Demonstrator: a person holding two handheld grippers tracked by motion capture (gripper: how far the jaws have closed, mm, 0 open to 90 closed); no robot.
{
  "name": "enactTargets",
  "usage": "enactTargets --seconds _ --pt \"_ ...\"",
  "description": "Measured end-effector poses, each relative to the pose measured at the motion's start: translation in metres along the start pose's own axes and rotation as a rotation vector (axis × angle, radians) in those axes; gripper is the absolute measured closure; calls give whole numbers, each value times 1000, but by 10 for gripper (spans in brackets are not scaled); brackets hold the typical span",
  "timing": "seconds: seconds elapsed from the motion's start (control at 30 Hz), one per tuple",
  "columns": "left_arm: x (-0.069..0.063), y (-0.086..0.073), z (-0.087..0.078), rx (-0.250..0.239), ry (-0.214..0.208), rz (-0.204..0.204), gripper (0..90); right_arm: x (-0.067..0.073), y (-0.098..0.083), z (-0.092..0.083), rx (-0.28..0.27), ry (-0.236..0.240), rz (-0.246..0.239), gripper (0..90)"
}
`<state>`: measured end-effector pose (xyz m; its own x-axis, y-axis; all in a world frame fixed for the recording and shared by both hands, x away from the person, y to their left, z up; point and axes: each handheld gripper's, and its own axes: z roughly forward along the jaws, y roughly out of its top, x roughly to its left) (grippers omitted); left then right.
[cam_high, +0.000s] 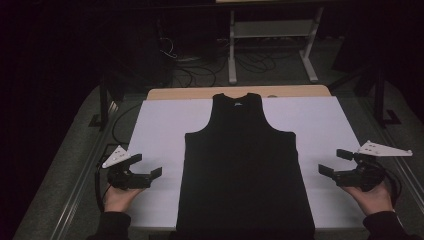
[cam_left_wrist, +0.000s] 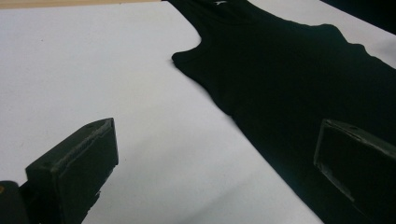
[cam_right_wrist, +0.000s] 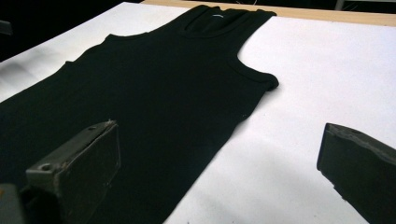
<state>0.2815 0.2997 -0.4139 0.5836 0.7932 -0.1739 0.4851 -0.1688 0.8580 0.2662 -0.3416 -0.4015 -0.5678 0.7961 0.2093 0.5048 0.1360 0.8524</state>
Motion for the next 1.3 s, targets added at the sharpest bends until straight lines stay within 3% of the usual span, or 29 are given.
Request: enactTargets --seconds 0.63,1.17,1.3 --pt "-1 1 1 1 -6 8 0 2 2 -2 -9 -2 13 0" --pt "-4 6 1 0 -8 24 0 3 6 -4 -8 -8 -2 0" --pt "-5 9 4 19 -7 21 0 2 12 -3 7 -26 -19 0"
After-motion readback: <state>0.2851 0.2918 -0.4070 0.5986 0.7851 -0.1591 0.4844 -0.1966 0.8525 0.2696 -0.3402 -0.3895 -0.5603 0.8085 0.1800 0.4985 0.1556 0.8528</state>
